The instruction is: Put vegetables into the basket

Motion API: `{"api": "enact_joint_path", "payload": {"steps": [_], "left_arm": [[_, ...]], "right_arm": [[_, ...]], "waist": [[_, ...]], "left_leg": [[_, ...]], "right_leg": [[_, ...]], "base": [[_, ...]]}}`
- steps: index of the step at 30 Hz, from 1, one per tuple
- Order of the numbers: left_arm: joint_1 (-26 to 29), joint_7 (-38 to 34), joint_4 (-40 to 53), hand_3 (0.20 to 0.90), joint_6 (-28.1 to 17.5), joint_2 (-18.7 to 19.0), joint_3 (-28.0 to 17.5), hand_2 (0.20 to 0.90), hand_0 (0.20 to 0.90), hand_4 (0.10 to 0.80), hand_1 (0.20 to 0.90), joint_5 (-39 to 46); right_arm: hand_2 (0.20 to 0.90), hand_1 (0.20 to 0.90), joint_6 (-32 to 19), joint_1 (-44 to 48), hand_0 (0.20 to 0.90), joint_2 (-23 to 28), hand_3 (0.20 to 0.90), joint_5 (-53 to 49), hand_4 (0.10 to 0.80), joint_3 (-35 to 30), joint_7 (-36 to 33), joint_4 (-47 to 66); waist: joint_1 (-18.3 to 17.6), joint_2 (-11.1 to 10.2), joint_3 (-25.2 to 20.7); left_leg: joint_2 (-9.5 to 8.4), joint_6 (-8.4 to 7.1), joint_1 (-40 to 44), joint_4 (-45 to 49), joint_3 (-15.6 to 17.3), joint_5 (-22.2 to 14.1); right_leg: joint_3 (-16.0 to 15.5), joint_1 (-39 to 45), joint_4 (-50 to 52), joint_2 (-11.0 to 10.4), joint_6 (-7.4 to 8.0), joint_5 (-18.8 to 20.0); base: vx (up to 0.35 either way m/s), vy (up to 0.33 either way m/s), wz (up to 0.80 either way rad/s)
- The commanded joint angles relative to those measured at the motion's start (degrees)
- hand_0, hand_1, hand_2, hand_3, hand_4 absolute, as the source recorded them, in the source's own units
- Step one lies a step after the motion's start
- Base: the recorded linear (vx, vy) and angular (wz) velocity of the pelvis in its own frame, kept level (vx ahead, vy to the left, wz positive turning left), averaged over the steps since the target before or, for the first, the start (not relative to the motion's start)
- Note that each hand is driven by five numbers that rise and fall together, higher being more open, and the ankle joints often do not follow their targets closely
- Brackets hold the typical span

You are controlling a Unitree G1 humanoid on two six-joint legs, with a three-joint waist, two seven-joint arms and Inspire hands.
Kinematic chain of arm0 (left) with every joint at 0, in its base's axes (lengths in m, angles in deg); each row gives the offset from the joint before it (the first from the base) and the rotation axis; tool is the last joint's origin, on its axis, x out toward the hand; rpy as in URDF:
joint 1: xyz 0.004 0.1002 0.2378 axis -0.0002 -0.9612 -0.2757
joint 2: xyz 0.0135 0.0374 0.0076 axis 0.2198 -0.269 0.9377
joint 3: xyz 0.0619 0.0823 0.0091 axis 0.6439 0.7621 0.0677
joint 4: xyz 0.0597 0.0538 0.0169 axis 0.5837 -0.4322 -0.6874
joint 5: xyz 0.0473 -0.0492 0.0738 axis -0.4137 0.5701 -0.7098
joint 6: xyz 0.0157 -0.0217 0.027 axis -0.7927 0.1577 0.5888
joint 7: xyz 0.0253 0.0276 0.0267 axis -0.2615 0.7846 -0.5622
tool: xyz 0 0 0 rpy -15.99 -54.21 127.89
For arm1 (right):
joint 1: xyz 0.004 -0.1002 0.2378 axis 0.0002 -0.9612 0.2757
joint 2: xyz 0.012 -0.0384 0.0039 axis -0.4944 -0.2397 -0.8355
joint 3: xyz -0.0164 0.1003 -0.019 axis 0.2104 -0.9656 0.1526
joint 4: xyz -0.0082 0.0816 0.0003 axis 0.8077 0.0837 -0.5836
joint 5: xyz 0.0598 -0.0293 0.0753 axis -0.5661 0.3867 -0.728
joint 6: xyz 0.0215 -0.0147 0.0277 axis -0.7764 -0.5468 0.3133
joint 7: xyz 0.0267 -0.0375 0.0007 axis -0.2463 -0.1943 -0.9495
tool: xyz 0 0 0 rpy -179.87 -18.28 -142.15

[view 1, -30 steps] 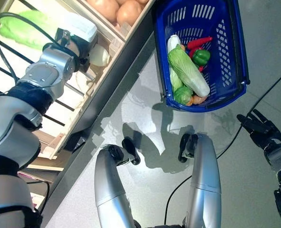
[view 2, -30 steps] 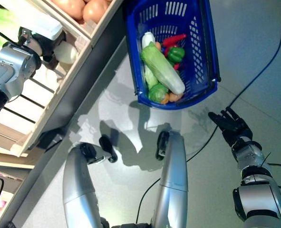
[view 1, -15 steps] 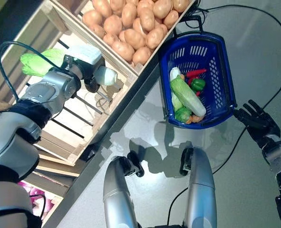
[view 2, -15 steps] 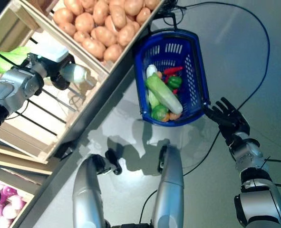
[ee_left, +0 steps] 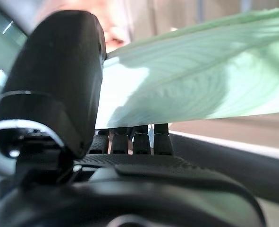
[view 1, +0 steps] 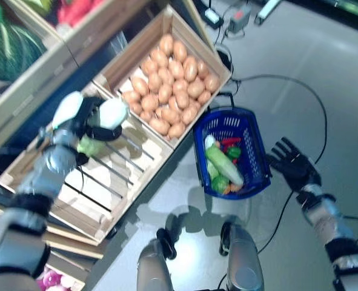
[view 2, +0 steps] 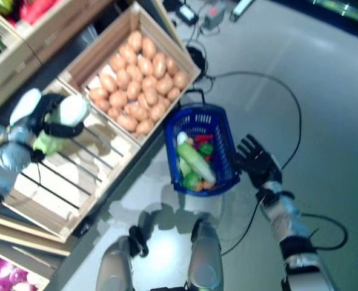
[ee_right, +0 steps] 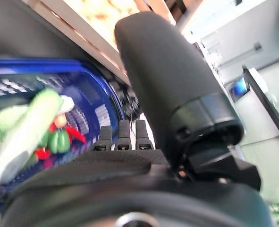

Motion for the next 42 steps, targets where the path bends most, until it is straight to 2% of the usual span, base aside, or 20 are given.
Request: {"api": "enact_joint_path", "payload": {"steps": [1, 4, 7, 12, 14, 16, 23, 27, 31, 35, 42], "left_arm": [[-6.36, 0.99, 9.72, 0.300, -9.10, -4.36, -7.17, 0.300, 0.300, 0.400, 0.300, 5.03], [-9.91, 4.91, 14.03, 0.300, -10.40, -6.61, -8.00, 0.300, 0.300, 0.400, 0.300, 6.62], [-12.59, 11.68, 17.94, 0.300, -12.03, -9.27, -8.68, 0.300, 0.300, 0.400, 0.300, 12.61], [-16.55, 16.60, 23.01, 0.300, -12.82, -15.18, -9.80, 0.300, 0.300, 0.400, 0.300, 18.03], [-18.01, 17.24, 24.99, 0.300, -13.57, -17.62, -8.87, 0.300, 0.300, 0.400, 0.300, 17.32], [-18.78, 19.26, 27.28, 0.300, -13.56, -19.36, -7.35, 0.300, 0.300, 0.400, 0.300, 18.57], [-15.16, 21.07, 29.99, 0.300, -13.03, -19.52, -2.26, 0.300, 0.300, 0.400, 0.300, 20.42], [-14.99, 21.93, 32.02, 0.300, -12.38, -19.43, -0.64, 0.300, 0.300, 0.400, 0.300, 20.66], [-14.51, 22.03, 32.54, 0.300, -11.63, -18.92, 0.86, 0.300, 0.300, 0.400, 0.300, 19.70], [-13.25, 22.89, 32.49, 0.300, -10.58, -18.49, 2.77, 0.300, 0.300, 0.400, 0.300, 21.13], [-12.31, 26.70, 32.97, 0.300, -9.95, -19.96, 5.30, 0.300, 0.300, 0.400, 0.300, 24.26]], "right_arm": [[0.900, 0.900, -6.61, -2.09, 0.900, -1.37, 0.900, 11.66, 0.800, -0.16, -3.65, 8.09], [0.900, 0.900, -6.10, -2.85, 0.900, -1.27, 0.900, 17.10, 0.800, 0.76, -2.67, 13.96], [0.900, 0.900, -5.20, -3.33, 0.900, -1.61, 0.900, 19.23, 0.800, 1.60, -0.96, 19.13], [0.900, 0.900, -1.88, -4.91, 0.900, -4.46, 0.900, 18.50, 0.800, 1.82, 0.75, 24.04], [0.900, 0.900, -0.80, -5.83, 0.900, -6.12, 0.900, 18.81, 0.800, 2.35, 0.21, 25.61], [0.900, 0.900, 2.87, -6.91, 0.900, -7.22, 0.900, 19.39, 0.800, 3.43, 1.80, 27.53], [0.900, 0.900, 9.50, -6.93, 0.900, -6.80, 0.900, 16.87, 0.800, 9.29, 8.73, 28.21], [0.900, 0.900, 12.80, -6.86, 0.900, -6.86, 0.900, 13.77, 0.800, 12.48, 11.41, 28.56], [0.900, 0.900, 13.36, -6.48, 0.900, -6.27, 0.900, 14.37, 0.800, 14.73, 13.95, 28.44], [0.900, 0.900, 13.85, -5.16, 0.900, -5.24, 0.900, 10.71, 0.800, 16.52, 15.64, 27.67], [0.900, 0.900, 15.45, -3.52, 0.900, -7.09, 0.900, 6.47, 0.800, 18.68, 17.02, 26.53]], "waist": [[1.18, -0.95, -11.81], [1.63, -0.87, -13.96], [2.20, -0.76, -15.45], [2.91, -0.89, -16.63], [3.06, -1.19, -16.91], [2.81, -1.49, -16.64], [2.95, -1.95, -16.35], [3.53, -2.16, -16.29], [3.88, -2.28, -16.19], [4.19, -2.47, -16.34], [4.44, -2.60, -16.42]], "left_leg": [[-4.62, 3.07, 7.12, -8.73, 0.58, 0.38], [-5.51, 2.28, 10.80, -16.72, -0.20, 3.59], [-6.30, 1.71, 13.74, -22.38, -1.09, 5.84], [-6.00, 1.49, 14.34, -22.69, -1.68, 5.02], [-6.03, 1.64, 14.56, -22.69, -1.88, 4.61], [-6.09, 2.22, 15.35, -22.69, -2.04, 4.47], [-6.02, 2.41, 16.29, -22.69, -3.01, 3.94], [-5.99, 2.22, 16.58, -22.69, -3.53, 3.89], [-5.97, 2.13, 16.85, -22.69, -3.56, 3.82], [-5.93, 2.07, 17.29, -22.69, -3.66, 3.73], [-5.72, 1.90, 17.77, -22.69, -3.59, 3.66]], "right_leg": [[-3.33, 12.45, -22.42, 1.19, 0.10, 11.76], [-3.90, 16.15, -29.12, 2.11, 1.35, 15.24], [-4.23, 18.87, -33.99, 3.08, 2.14, 17.75], [-4.80, 19.13, -34.29, 3.37, 2.41, 17.83], [-4.52, 19.35, -34.29, 3.71, 2.14, 17.70], [-3.64, 19.94, -34.29, 4.07, 1.80, 17.78], [-3.80, 21.22, -34.29, 4.26, 1.77, 17.38], [-4.29, 21.76, -34.29, 4.29, 1.88, 17.30], [-4.66, 22.20, -34.29, 4.30, 2.00, 17.20], [-4.88, 22.71, -34.29, 4.36, 2.02, 17.13], [-4.66, 22.99, -34.29, 4.47, 1.98, 17.17]], "base": [[0.173, -0.072, 0.16], [0.072, -0.049, 0.13], [0.045, -0.027, 0.09], [0.014, -0.024, 0.06], [0.015, -0.024, 0.09], [0.046, -0.033, 0.18], [0.042, -0.043, 0.13], [0.017, -0.046, 0.05], [-0.006, -0.009, 0.09], [-0.003, -0.003, 0.08], [0.001, 0.000, 0.01]]}}
